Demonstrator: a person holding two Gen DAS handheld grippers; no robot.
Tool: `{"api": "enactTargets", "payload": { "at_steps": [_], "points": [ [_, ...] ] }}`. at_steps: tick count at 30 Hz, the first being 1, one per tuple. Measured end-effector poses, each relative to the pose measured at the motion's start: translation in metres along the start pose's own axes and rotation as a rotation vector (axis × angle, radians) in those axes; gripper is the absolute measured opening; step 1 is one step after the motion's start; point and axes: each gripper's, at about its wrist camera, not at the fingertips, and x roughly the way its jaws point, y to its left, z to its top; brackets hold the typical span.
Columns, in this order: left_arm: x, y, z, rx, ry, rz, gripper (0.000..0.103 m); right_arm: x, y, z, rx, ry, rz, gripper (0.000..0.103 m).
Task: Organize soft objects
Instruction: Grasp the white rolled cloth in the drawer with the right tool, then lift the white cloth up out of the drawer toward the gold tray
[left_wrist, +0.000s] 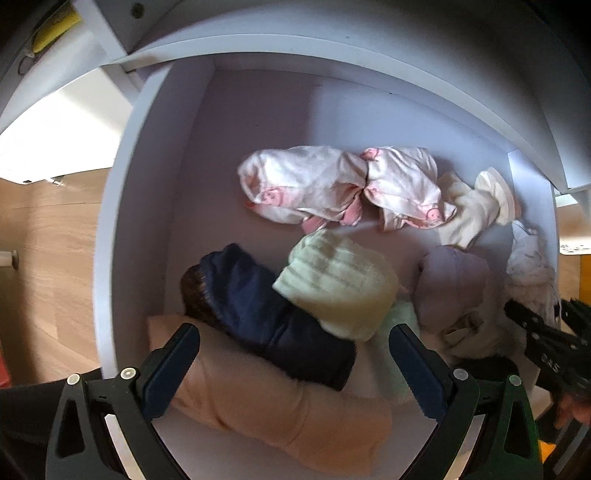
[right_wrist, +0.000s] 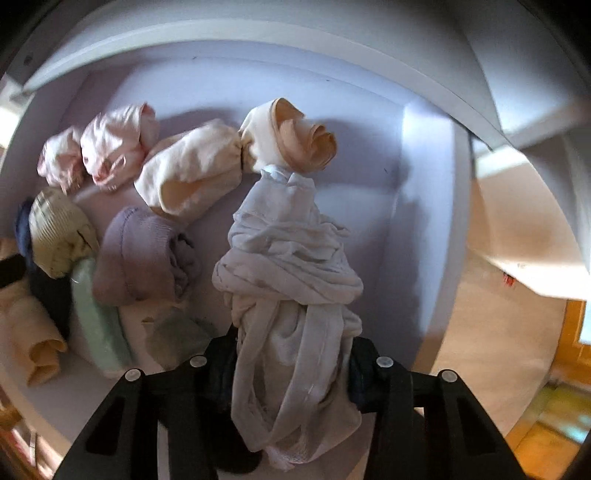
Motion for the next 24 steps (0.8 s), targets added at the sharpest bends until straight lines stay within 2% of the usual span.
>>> {"api": "enactTargets", "payload": {
  "at_steps": [9,14,17,19,24],
  "points": [
    [0.027,-0.021,0.018,0.092,0.009,0.016,0.103,-0.005,-0.022,-0.016,0.171,-0.009,0.145,0.046],
    [0.037,-0.043,0.023,0.180,0.001,0.059,0.102,-0.010,-0.011,-0.020,0.171,-0.020,0.154,0.046],
    [0.041,-0.051,0.024,0.212,-0.005,0.066,0.098,-0.016,-0.003,-0.024,0.165,-0.039,0.154,0.046],
    [0.041,-0.058,0.024,0.228,-0.011,0.072,0.089,-0.022,-0.005,-0.029,0.173,-0.052,0.165,0.046],
    [0.043,-0.075,0.023,0.258,-0.028,0.072,0.079,-0.041,-0.013,-0.041,0.202,-0.085,0.213,0.046]
  ]
}}
